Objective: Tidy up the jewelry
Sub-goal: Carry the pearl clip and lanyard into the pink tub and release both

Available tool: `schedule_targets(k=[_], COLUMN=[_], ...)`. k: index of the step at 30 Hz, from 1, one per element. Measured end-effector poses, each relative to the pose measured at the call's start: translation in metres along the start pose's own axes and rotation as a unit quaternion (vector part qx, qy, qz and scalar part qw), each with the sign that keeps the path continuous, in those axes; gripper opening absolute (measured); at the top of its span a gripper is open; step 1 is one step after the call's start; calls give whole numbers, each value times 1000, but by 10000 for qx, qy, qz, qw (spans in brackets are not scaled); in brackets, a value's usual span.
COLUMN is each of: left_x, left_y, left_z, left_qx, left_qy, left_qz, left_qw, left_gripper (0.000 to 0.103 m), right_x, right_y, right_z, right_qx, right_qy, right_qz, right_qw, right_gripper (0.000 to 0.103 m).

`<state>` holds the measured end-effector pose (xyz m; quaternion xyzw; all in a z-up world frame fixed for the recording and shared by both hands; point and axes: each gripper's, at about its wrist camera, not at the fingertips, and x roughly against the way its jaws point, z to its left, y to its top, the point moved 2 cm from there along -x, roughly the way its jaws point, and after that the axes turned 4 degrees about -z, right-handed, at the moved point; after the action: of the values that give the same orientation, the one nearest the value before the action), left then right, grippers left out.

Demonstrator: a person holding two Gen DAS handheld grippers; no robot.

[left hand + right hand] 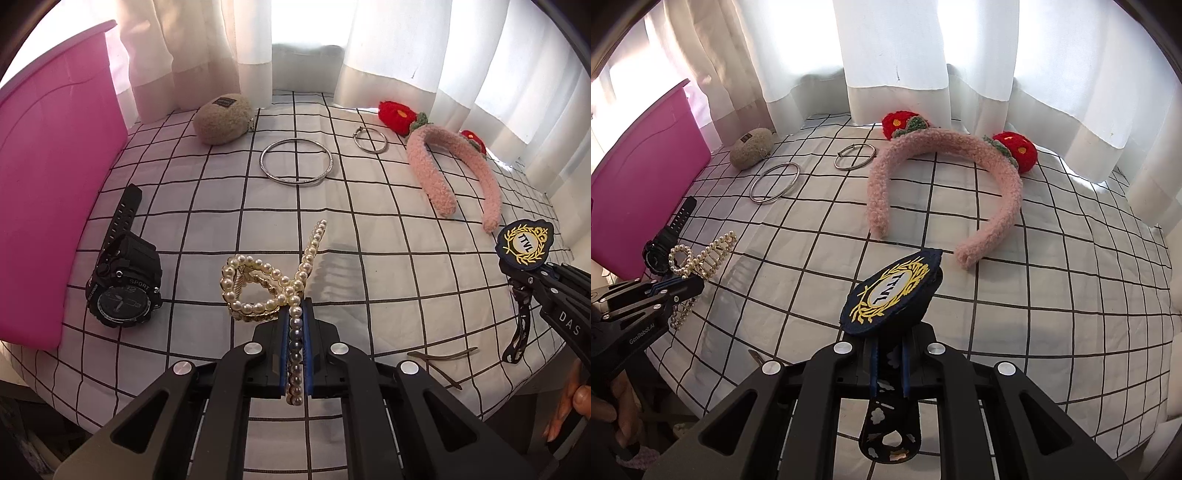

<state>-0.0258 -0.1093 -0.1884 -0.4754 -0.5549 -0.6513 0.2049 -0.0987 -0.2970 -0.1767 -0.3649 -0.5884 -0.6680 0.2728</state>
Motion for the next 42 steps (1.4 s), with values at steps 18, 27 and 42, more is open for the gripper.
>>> schedule_targets(k=[18,27,42], left_x=[94,189,201], left_y=[50,107,100], left_z=[25,84,287], left_qx=[223,671,1891], left_qy=[-175,112,1650], left_qz=[-1002,-1954,-1681], left_qw=[9946,9784,9533], left_gripper=[6,6,6], right_x=[56,109,67], right_y=[64,165,236], right_z=[54,155,403], right_qx=[458,1265,2645], right_qy=[324,1154,2619], right_qz=[-767,-1765,-1275], right_qw=[9955,9693,9194], right_gripper=[9,9,9])
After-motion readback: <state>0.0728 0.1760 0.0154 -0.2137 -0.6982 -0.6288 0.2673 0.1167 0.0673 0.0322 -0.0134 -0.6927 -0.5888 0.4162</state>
